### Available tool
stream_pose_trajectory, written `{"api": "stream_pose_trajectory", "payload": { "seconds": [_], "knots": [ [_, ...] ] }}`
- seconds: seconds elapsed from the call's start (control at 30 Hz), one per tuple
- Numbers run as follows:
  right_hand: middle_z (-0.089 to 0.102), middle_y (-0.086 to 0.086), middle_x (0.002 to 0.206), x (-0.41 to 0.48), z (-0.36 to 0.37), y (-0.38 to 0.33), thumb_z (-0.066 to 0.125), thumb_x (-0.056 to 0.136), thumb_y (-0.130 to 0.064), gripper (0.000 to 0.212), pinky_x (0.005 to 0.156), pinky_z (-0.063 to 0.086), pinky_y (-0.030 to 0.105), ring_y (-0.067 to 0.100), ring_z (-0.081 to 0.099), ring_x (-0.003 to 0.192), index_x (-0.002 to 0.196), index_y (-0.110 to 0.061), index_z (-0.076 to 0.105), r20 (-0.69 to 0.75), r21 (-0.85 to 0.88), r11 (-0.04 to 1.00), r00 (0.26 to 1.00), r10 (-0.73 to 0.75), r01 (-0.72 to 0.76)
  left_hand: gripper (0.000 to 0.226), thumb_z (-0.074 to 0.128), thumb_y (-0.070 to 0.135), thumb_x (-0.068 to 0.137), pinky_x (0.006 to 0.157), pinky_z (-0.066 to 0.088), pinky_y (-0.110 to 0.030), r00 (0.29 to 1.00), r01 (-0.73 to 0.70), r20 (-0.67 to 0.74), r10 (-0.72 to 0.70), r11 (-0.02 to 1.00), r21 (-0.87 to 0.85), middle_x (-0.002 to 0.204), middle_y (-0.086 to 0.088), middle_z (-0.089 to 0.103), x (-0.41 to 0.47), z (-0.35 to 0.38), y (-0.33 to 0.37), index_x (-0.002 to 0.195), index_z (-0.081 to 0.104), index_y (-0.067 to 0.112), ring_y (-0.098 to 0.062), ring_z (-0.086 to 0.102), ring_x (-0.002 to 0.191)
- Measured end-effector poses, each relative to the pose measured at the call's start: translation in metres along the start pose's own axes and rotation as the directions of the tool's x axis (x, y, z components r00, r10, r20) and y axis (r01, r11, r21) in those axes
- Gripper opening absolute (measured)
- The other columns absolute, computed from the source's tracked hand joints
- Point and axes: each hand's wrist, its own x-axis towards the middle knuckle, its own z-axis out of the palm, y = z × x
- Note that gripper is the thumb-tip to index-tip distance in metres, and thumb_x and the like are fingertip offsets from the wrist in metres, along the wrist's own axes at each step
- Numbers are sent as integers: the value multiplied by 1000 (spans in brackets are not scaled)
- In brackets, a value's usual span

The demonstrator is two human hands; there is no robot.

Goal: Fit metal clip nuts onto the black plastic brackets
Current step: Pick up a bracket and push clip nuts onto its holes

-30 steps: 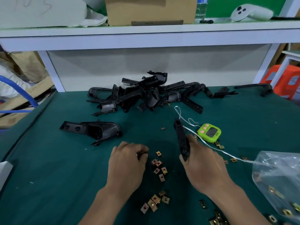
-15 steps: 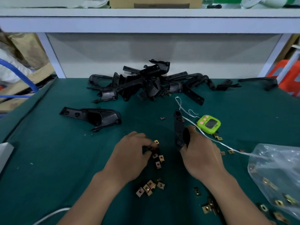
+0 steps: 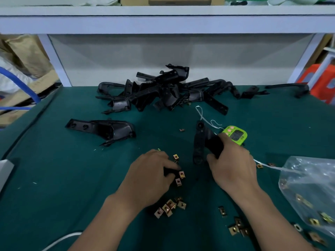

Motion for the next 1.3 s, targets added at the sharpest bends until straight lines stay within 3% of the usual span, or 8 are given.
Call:
{"api": "stream_pose_trajectory", "payload": {
  "seconds": [0.27,0.37,0.5,0.67,0.77,0.9,1.03,1.3],
  "knots": [
    [54,-6,66,1,-4,3,67,80,-32,23,56,37,36,31,45,64,94,-33,48,22,84,995,999,46,-48,13,63,41,92,68,52,-29,951,191,-196,-239,952,-238,75,24,70,3,6,13,82,71,38,1,64,72],
    [57,-12,66,-4,-2,-1,68,80,-33,22,52,34,33,24,48,60,86,-33,47,50,157,987,998,28,-36,15,70,26,86,65,57,-29,928,230,-145,-343,833,-503,67,17,72,5,4,17,73,72,30,-2,69,62],
    [61,-9,68,-4,-7,1,65,83,-43,23,55,38,35,28,52,67,79,-29,48,94,223,971,993,69,-89,17,79,19,81,61,47,-6,937,235,-102,-333,820,-522,70,22,73,5,1,11,77,80,35,7,68,68],
    [53,-11,60,-1,-8,3,66,80,-41,25,49,31,33,24,45,59,77,-29,44,88,139,989,995,36,-48,29,67,12,93,65,47,-10,949,263,54,-311,684,-681,74,7,76,11,1,6,86,81,37,-1,67,69],
    [37,-14,53,-2,-7,2,69,76,-36,25,50,28,31,23,37,53,83,-35,45,51,-49,997,997,-56,59,27,60,5,99,60,52,-17,948,278,123,-293,576,-769,80,-3,78,13,1,9,89,80,20,-12,73,70],
    [48,-12,62,-6,-4,0,70,74,-41,30,57,34,31,30,62,71,97,-34,52,124,-106,988,988,-97,110,19,59,2,99,56,53,-20,928,316,183,-324,426,-848,83,-13,78,11,-2,13,94,77,5,-19,75,69],
    [71,-7,87,-6,-4,-2,68,78,-46,43,62,37,33,29,67,87,118,-39,54,175,-111,986,979,-105,126,21,55,1,101,51,48,-21,914,338,181,-363,433,-835,82,-15,78,9,-1,15,95,75,1,-23,76,70],
    [73,-8,102,-7,-5,-5,70,79,-46,61,78,51,36,29,67,99,137,-45,48,223,-128,985,971,-85,115,15,63,5,97,59,54,-20,943,291,181,-278,432,-854,88,-12,79,9,-4,14,95,78,4,-24,76,77]
  ]
}}
